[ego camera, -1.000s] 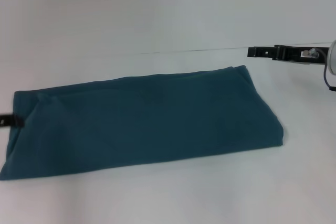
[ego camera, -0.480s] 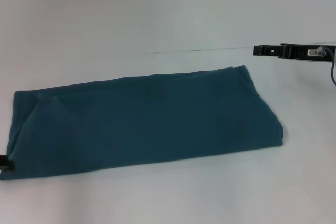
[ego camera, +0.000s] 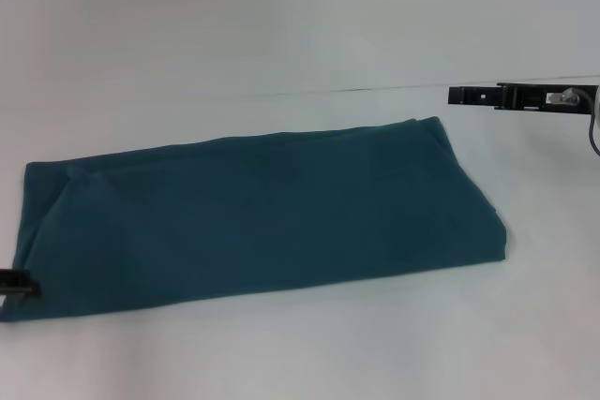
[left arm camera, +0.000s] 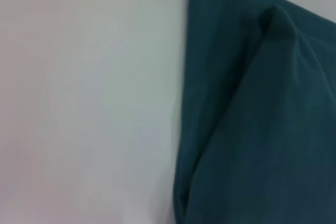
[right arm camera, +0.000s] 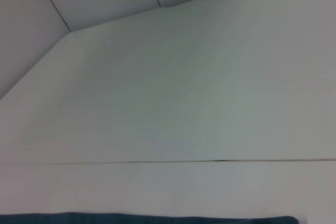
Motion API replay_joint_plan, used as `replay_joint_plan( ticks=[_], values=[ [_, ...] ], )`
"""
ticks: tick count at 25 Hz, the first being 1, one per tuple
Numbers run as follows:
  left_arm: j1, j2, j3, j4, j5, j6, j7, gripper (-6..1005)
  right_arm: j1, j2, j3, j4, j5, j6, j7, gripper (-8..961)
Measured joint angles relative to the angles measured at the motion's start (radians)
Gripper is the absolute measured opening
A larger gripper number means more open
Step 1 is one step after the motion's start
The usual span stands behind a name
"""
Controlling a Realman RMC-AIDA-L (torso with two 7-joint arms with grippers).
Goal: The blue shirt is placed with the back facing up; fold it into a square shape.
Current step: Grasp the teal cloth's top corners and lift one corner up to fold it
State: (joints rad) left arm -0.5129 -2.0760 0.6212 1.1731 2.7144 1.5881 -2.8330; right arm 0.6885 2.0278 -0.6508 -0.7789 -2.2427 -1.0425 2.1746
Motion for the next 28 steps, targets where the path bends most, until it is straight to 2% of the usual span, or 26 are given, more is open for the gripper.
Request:
replay_joint_plan(
  ticks=[7, 13, 28],
  values=[
    [-0.014, 0.005, -0.004, -0.08, 0.009, -0.074, -0.018, 937, 0.001, 0.004, 0.0, 0.0, 0.004, 0.001, -0.021, 926],
    [-0.028, 0.013, -0.004, -0.113, 0.01, -0.096, -0.024, 937, 0.006, 0.007, -0.001, 0.0, 0.002, 0.001, -0.024, 924],
    [-0.052, 0.017, 0.002, -0.168, 0.039, -0.136, -0.032, 937, 0.007, 0.01, -0.006, -0.005, 0.006, 0.003, -0.032, 924]
  ],
)
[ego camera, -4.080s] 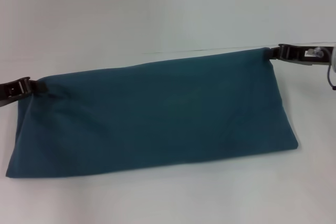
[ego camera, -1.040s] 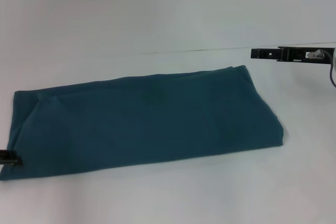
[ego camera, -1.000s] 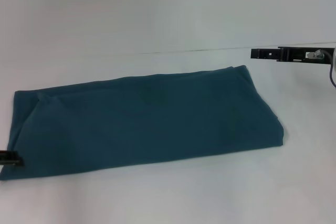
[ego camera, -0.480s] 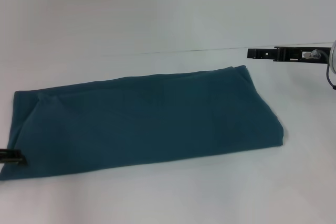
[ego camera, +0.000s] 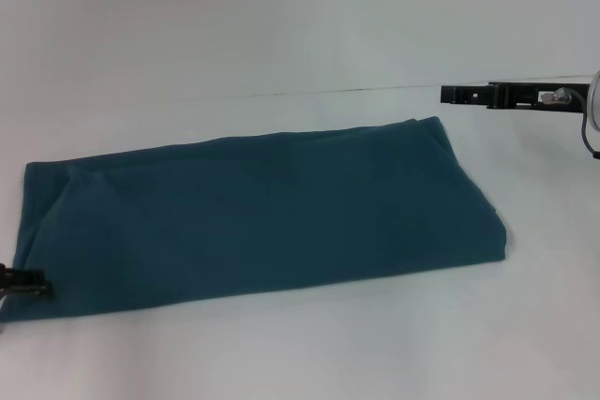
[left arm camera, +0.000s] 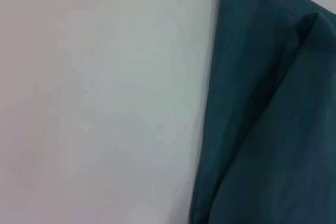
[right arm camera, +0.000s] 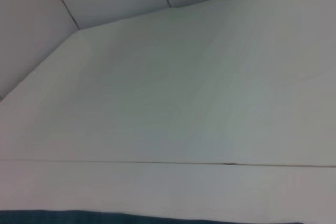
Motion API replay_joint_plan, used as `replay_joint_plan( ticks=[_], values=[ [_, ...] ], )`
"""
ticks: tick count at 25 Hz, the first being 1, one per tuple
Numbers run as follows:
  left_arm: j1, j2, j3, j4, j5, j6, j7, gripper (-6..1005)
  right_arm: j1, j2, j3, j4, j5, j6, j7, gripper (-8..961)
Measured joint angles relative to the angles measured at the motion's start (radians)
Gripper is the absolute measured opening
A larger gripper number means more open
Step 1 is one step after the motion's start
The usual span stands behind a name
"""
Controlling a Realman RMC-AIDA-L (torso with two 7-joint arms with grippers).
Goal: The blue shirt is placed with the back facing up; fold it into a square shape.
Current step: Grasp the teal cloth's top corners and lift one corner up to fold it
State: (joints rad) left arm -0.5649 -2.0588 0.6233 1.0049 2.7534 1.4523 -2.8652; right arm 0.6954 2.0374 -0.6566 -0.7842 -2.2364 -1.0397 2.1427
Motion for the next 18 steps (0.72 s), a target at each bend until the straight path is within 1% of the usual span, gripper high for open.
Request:
replay_joint_plan(
  ticks=[3, 11, 15, 17, 18],
  values=[
    [-0.007, 0.0, -0.002, -0.009, 0.0, -0.005, 0.0, 937, -0.001, 0.005, 0.0, -0.007, 0.0, 0.0, 0.0, 924],
    [-0.031, 0.001, 0.002, -0.045, 0.0, -0.013, 0.004, 938, -0.007, 0.007, 0.0, -0.015, -0.001, -0.002, 0.003, 925],
    [-0.047, 0.005, 0.004, -0.065, -0.003, -0.004, 0.041, 938, -0.01, 0.009, 0.0, -0.018, -0.001, -0.002, 0.005, 925],
    [-0.05, 0.003, 0.004, -0.07, -0.006, -0.007, 0.055, 938, -0.01, 0.009, 0.0, -0.018, -0.001, -0.002, 0.006, 925],
    [-0.051, 0.002, 0.004, -0.071, -0.009, -0.01, 0.06, 920, -0.011, 0.009, 0.0, -0.018, -0.001, -0.002, 0.007, 925]
  ],
)
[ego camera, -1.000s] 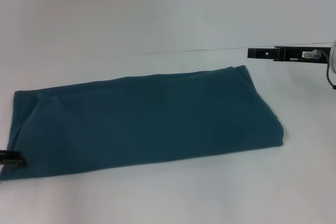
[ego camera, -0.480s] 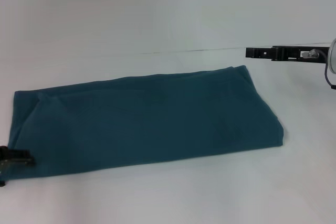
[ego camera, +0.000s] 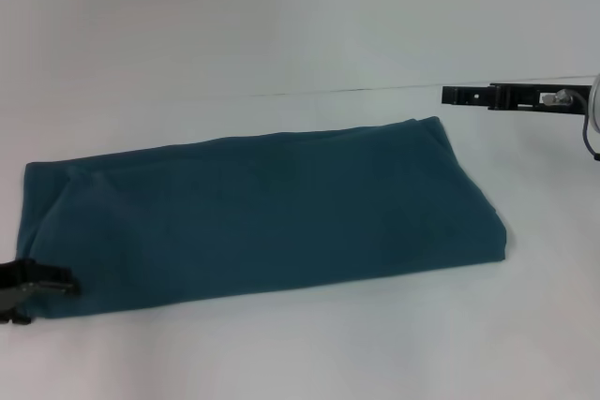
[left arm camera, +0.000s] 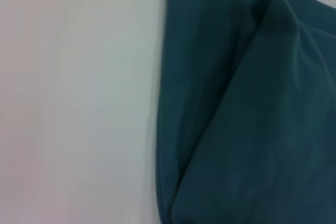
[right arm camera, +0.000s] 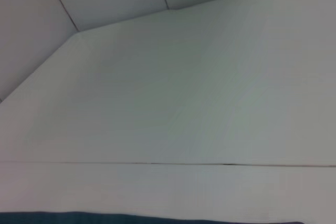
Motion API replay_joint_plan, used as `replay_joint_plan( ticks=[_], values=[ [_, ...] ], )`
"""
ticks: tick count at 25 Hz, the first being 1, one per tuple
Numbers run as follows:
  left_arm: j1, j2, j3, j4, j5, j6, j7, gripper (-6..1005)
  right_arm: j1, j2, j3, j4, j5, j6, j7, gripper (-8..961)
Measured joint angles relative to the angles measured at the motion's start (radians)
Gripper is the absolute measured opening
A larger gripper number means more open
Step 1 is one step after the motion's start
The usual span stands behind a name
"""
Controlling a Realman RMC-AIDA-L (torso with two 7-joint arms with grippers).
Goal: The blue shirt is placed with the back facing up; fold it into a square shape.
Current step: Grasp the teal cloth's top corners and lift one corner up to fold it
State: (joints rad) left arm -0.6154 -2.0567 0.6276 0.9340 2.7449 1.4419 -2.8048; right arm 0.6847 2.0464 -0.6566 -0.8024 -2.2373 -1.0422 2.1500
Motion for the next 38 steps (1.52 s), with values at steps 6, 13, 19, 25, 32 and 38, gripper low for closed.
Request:
replay_joint_plan(
  ticks=[6, 13, 19, 25, 32, 38],
  values=[
    [-0.003, -0.004, 0.0, 0.003, -0.003, -0.018, 0.035, 815, -0.001, 0.0, 0.002, -0.001, 0.0, -0.009, 0.002, 925],
    [-0.008, -0.01, 0.0, 0.0, -0.005, -0.036, 0.055, 622, -0.001, 0.001, 0.001, -0.001, 0.001, -0.013, 0.006, 925],
    [-0.012, -0.012, 0.002, -0.005, -0.005, -0.049, 0.07, 341, -0.001, 0.001, 0.005, -0.001, 0.001, -0.017, 0.012, 919],
    [-0.012, -0.014, 0.003, 0.001, -0.006, -0.048, 0.087, 86, -0.007, -0.001, 0.008, -0.003, 0.001, -0.022, 0.013, 904],
    [-0.019, -0.022, 0.005, 0.018, -0.027, -0.025, 0.13, 82, -0.029, -0.023, -0.022, -0.076, -0.094, -0.101, 0.149, 886],
    [-0.027, -0.022, 0.008, 0.03, -0.035, -0.018, 0.162, 81, -0.027, -0.022, -0.071, -0.214, -0.364, -0.316, 0.292, 870]
  ],
)
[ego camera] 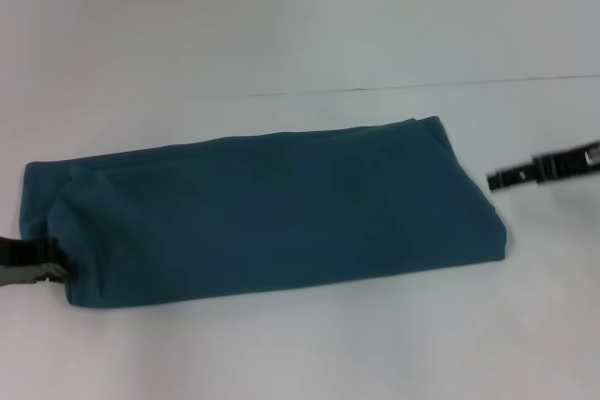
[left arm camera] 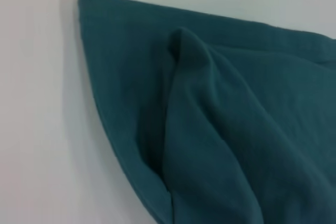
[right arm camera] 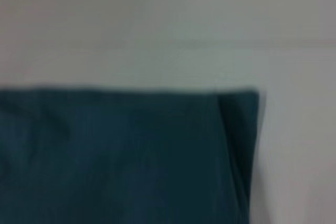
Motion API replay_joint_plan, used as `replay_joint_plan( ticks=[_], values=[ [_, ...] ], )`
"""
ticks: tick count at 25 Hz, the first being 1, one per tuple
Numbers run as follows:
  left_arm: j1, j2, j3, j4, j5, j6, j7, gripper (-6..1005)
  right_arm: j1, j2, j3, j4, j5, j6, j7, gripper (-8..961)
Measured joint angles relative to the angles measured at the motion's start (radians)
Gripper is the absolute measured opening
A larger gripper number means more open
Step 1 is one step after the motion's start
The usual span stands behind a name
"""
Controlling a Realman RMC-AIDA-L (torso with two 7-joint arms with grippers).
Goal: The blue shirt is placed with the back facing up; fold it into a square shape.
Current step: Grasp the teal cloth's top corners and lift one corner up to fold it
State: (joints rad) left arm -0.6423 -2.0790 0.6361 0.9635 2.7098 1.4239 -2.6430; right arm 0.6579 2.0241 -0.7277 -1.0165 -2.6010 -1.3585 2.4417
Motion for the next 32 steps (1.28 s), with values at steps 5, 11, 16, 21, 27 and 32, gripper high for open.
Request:
replay_joint_plan(
  ticks=[5, 11, 16, 21, 27, 32],
  values=[
    [-0.001, -0.001, 0.009, 0.001, 0.0, 0.001, 0.019, 80, 0.008, 0.031, -0.03, -0.025, -0.134, -0.076, 0.037, 857],
    [-0.002, -0.002, 0.01, 0.001, -0.013, 0.007, 0.028, 81, 0.007, 0.058, -0.031, -0.008, -0.135, -0.076, 0.037, 842],
    [-0.002, 0.0, 0.01, 0.001, -0.02, 0.011, 0.038, 81, 0.01, 0.064, -0.033, 0.04, -0.131, -0.041, 0.039, 829],
    [-0.001, 0.001, 0.01, 0.001, -0.021, 0.012, 0.04, 81, 0.011, 0.064, -0.033, 0.078, -0.124, -0.004, 0.043, 817],
    [-0.002, 0.004, 0.011, 0.001, -0.021, 0.015, 0.044, 81, 0.007, 0.062, -0.031, 0.099, -0.087, 0.021, 0.039, 709],
    [-0.003, 0.004, 0.011, 0.001, -0.021, 0.019, 0.046, 80, 0.01, 0.052, -0.032, 0.131, -0.076, 0.04, 0.043, 604]
  ],
)
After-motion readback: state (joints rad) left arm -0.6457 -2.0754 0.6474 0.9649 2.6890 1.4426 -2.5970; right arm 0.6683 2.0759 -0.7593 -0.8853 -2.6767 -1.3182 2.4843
